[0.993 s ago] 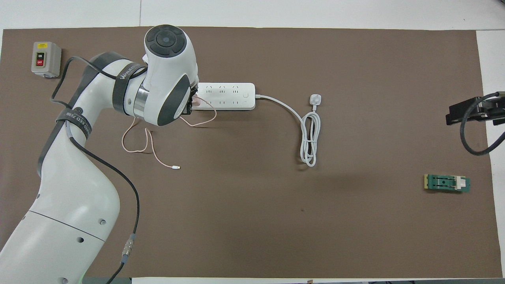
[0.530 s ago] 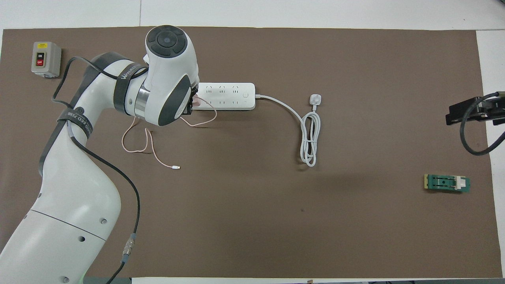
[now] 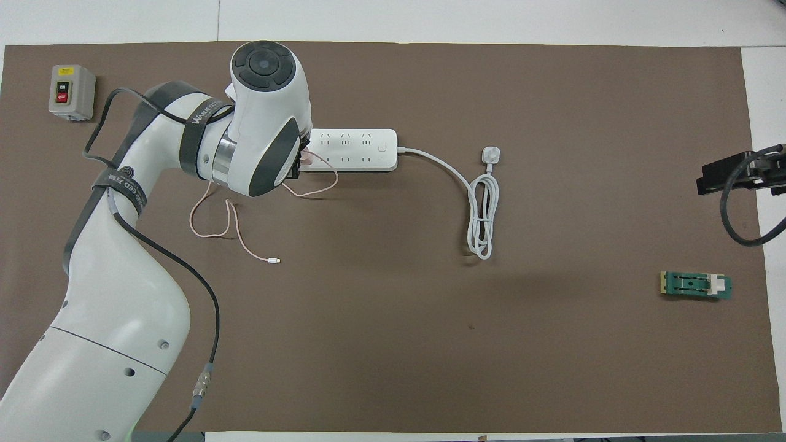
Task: Plug charger into power strip
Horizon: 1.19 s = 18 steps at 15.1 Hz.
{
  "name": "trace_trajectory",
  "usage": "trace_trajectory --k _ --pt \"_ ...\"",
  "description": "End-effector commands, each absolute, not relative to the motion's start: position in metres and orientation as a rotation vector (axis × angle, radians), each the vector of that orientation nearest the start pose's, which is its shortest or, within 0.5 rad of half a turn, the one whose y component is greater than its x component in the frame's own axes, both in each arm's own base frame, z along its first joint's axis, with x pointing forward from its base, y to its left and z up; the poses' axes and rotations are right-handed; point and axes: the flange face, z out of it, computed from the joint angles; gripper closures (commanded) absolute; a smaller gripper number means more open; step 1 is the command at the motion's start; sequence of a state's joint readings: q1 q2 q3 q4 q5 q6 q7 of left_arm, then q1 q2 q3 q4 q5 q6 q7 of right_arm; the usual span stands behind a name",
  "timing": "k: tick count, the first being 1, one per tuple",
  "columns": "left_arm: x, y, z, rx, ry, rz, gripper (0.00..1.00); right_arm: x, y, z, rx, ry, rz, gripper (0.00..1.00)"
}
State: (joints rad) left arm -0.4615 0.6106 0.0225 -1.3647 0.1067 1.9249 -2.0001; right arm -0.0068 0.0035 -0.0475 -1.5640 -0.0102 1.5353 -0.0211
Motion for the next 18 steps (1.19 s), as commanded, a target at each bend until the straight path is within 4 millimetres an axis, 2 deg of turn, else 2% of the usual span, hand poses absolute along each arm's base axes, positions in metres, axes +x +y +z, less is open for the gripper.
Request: trace_trajectory --k 1,11,15,17,18 --pt "0.655 -0.309 0.338 -2.218 -2.081 -0.141 1.0 0.545 -0.03 0.626 -3.134 0.077 0.045 0.0" --pt "0.653 -0.316 0.34 -2.243 -2.078 -0.149 1.0 0.545 -0.03 0.627 -3.134 0.077 0.043 0.0" --pt "0.653 -0.316 0.329 -2.24 -2.06 -0.14 1.0 0.545 -0.03 0.627 -3.134 0.077 0.043 0.0" --pt "0.653 -0.317 0.307 -2.232 -2.039 -0.131 1.0 0.545 -0.03 0.627 -3.134 0.077 0.043 0.0" --pt "0.654 -0.319 0.305 -2.238 -2.04 -0.134 1.0 0.545 -0.03 0.627 -3.134 0.077 0.043 0.0"
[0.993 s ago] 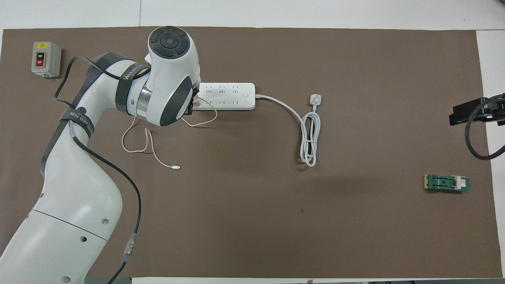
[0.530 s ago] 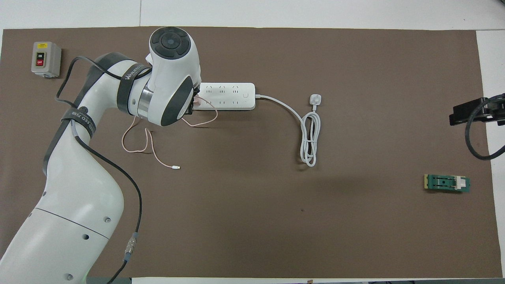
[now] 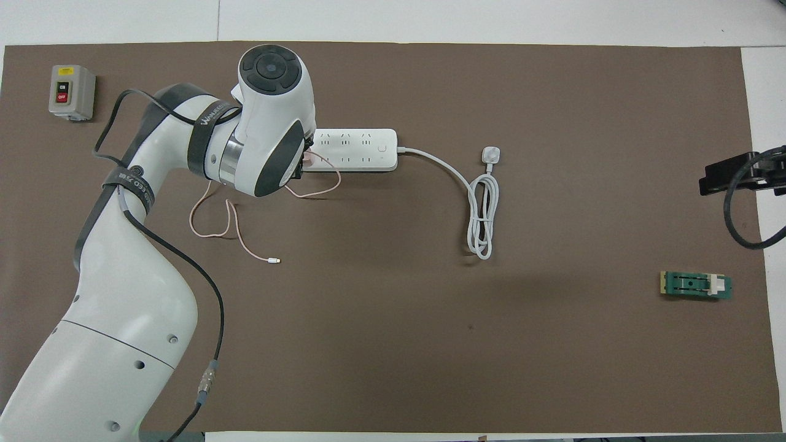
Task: Plug charger into power strip
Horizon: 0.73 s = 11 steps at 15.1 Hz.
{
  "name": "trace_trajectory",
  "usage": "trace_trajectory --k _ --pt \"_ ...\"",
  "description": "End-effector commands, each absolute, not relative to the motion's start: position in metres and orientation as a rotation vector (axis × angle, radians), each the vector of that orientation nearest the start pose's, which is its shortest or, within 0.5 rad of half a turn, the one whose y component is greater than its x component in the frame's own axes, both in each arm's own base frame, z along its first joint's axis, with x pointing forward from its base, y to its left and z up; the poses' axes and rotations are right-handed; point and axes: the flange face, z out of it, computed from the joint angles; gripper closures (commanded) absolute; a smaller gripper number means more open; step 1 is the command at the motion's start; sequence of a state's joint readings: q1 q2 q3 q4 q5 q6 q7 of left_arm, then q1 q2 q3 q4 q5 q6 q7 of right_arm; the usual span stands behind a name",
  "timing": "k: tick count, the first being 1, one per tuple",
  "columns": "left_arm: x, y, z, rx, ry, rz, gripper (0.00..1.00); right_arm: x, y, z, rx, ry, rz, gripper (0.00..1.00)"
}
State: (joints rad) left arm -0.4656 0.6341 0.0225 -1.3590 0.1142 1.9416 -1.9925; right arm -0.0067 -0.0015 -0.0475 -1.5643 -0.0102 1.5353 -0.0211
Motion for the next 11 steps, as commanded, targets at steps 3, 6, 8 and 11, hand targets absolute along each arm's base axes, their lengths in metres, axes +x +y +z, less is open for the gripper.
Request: trace_trajectory --k 3,6,8,11 --pt "0.654 -0.32 0.304 -2.25 -2.04 -0.137 1.0 0.545 -0.03 0.626 -3.134 0.077 0.045 0.0" --pt "0.657 -0.319 0.31 -2.274 -2.056 -0.157 1.0 0.545 -0.03 0.627 -3.134 0.077 0.043 0.0" --pt "0.657 -0.32 0.32 -2.29 -2.052 -0.156 1.0 0.545 -0.03 0.627 -3.134 0.077 0.043 0.0" --pt "0.655 -0.318 0.335 -2.295 -2.058 -0.159 0.26 0.545 -0.03 0.627 -3.134 0.077 0.043 0.0"
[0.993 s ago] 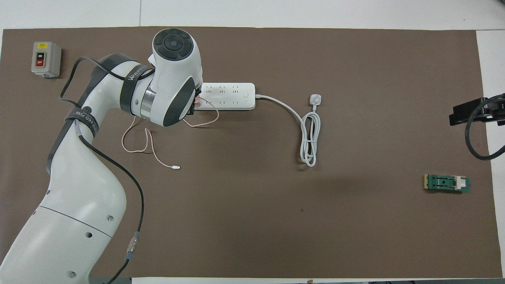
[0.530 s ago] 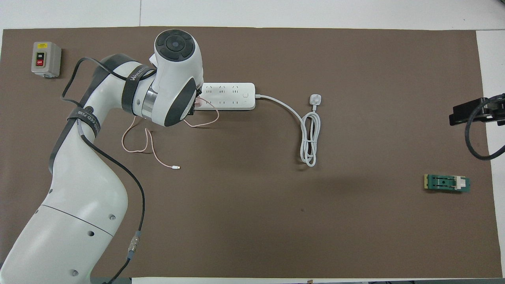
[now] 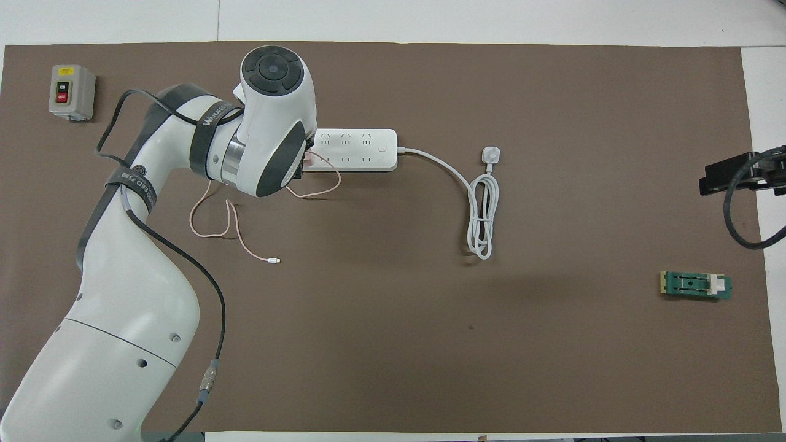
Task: Plug charger into power strip
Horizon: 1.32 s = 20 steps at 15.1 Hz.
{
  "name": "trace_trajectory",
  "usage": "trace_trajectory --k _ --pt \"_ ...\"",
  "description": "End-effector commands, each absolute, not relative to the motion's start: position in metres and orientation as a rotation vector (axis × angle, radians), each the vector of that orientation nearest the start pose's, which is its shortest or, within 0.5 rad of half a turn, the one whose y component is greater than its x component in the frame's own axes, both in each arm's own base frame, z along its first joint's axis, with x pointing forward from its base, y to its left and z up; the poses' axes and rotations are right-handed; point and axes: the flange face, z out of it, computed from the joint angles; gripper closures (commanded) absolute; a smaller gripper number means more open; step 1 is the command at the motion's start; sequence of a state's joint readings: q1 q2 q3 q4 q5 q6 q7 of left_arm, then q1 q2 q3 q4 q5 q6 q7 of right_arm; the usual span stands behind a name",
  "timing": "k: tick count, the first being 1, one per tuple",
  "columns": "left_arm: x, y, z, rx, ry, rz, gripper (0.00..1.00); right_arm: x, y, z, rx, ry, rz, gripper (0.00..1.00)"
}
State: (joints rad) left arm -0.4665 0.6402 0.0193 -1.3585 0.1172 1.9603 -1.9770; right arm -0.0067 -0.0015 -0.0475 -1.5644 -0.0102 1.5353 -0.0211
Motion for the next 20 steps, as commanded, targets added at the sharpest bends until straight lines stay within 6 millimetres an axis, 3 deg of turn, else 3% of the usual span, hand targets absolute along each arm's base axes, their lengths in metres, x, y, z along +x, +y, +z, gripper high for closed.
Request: trace_trajectory --k 1,2,6,10,14,17,20 --pt "0.653 -0.317 0.343 -2.292 -2.062 -0.158 0.08 0.545 -0.03 0.626 -3.134 0.077 0.045 0.0" --pt "0.652 -0.315 0.347 -2.287 -2.065 -0.159 0.0 0.545 -0.03 0.627 -3.134 0.077 0.043 0.0" --pt "0.647 -0.311 0.367 -2.302 -2.054 -0.158 0.0 0.545 -0.03 0.627 -3.134 0.077 0.043 0.0" --pt "0.637 -0.293 0.43 -2.374 -1.97 -0.153 0.0 0.545 -0.03 0.627 -3.134 0.077 0.043 0.0" --pt "0.637 -0.242 0.503 -2.503 -1.867 -0.191 0.0 0.545 -0.03 0.626 -3.134 0.077 0.045 0.0" --pt "0.631 -0.185 0.554 -2.659 -1.618 -0.196 0.0 0.545 -0.03 0.627 -3.134 0.077 0.043 0.0" --pt "0.638 -0.123 0.569 -2.781 -1.356 -0.203 0.0 0.545 -0.03 0.627 -3.134 0.077 0.043 0.0"
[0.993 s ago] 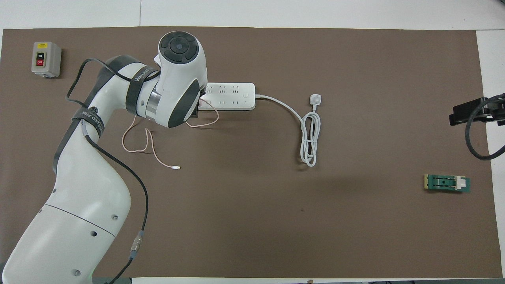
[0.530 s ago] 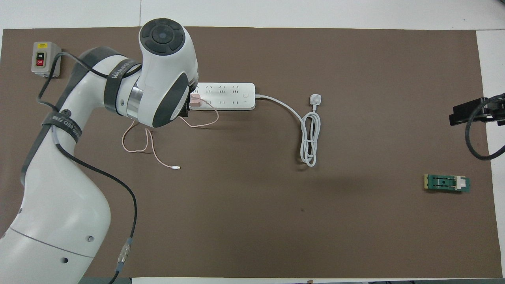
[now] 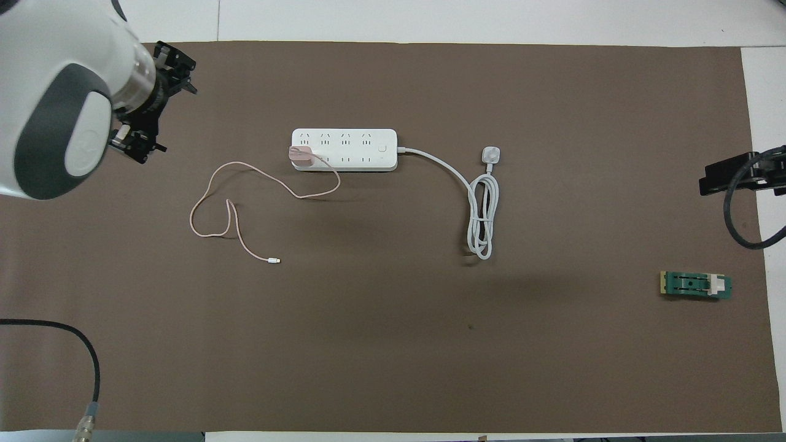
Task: Plug charger into power strip
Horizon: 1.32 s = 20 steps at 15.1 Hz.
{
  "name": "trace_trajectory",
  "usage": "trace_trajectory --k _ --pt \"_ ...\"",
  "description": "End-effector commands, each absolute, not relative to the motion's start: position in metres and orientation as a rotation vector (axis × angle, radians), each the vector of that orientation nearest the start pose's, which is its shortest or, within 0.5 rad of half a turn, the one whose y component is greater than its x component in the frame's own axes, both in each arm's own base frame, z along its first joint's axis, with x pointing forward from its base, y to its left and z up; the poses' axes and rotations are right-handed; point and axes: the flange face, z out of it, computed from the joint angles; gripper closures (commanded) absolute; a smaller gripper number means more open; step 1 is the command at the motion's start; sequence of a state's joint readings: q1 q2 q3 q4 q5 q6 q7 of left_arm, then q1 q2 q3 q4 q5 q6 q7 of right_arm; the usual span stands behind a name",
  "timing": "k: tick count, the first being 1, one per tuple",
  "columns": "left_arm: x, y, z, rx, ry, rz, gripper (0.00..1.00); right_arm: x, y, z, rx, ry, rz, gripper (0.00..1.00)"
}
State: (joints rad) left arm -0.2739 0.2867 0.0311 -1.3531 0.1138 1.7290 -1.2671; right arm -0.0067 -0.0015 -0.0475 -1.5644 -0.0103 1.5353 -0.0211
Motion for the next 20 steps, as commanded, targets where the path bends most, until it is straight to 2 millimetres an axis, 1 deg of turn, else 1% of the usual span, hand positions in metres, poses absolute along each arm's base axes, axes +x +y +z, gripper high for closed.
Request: trace_trajectory --k 1,3,4,5,7,8,9,10,11,13,15,16,18,20 --pt "0.643 -0.105 0.569 -2.799 -1.301 -0.215 0.0 0.545 -0.03 0.627 -3.134 0.077 0.043 0.0" --pt "0.648 -0.06 0.574 -2.844 -1.18 -0.222 0.0 0.545 -0.03 0.626 -3.134 0.077 0.045 0.0" --pt "0.645 -0.038 0.583 -2.866 -1.115 -0.226 0.0 0.545 -0.03 0.627 -3.134 0.077 0.043 0.0" --pt "0.642 -0.016 0.587 -2.885 -1.041 -0.216 0.0 0.545 -0.03 0.626 -3.134 0.077 0.045 0.0" --pt "0.63 0.026 0.597 -2.92 -0.88 -0.171 0.0 0.545 -0.03 0.626 -3.134 0.077 0.045 0.0" --pt "0.619 0.045 0.608 -2.933 -0.812 -0.135 0.0 0.545 -0.03 0.627 -3.134 0.077 0.043 0.0" --pt "0.606 0.058 0.62 -2.948 -0.75 -0.106 0.0 0.545 -0.03 0.627 -3.134 0.077 0.043 0.0" --pt "0.592 0.062 0.636 -2.961 -0.694 -0.09 0.0 0.545 -0.03 0.627 -3.134 0.077 0.043 0.0" --pt "0.564 0.063 0.653 -2.972 -0.644 -0.04 0.0 0.545 -0.03 0.627 -3.134 0.077 0.043 0.0" --pt "0.544 0.058 0.649 -2.975 -0.633 -0.009 0.0 0.545 -0.03 0.627 -3.134 0.077 0.043 0.0" --pt "0.526 0.055 0.66 -2.977 -0.638 -0.026 0.0 0.545 -0.03 0.627 -3.134 0.077 0.043 0.0" --pt "0.522 0.052 0.666 -2.982 -0.638 -0.021 0.0 0.545 -0.03 0.627 -3.134 0.077 0.043 0.0" --pt "0.519 0.044 0.676 -3.009 -0.629 -0.014 0.0 0.545 -0.03 0.627 -3.134 0.077 0.043 0.0" --pt "0.522 0.031 0.673 -3.024 -0.577 -0.025 0.0 0.545 -0.03 0.627 -3.134 0.077 0.043 0.0"
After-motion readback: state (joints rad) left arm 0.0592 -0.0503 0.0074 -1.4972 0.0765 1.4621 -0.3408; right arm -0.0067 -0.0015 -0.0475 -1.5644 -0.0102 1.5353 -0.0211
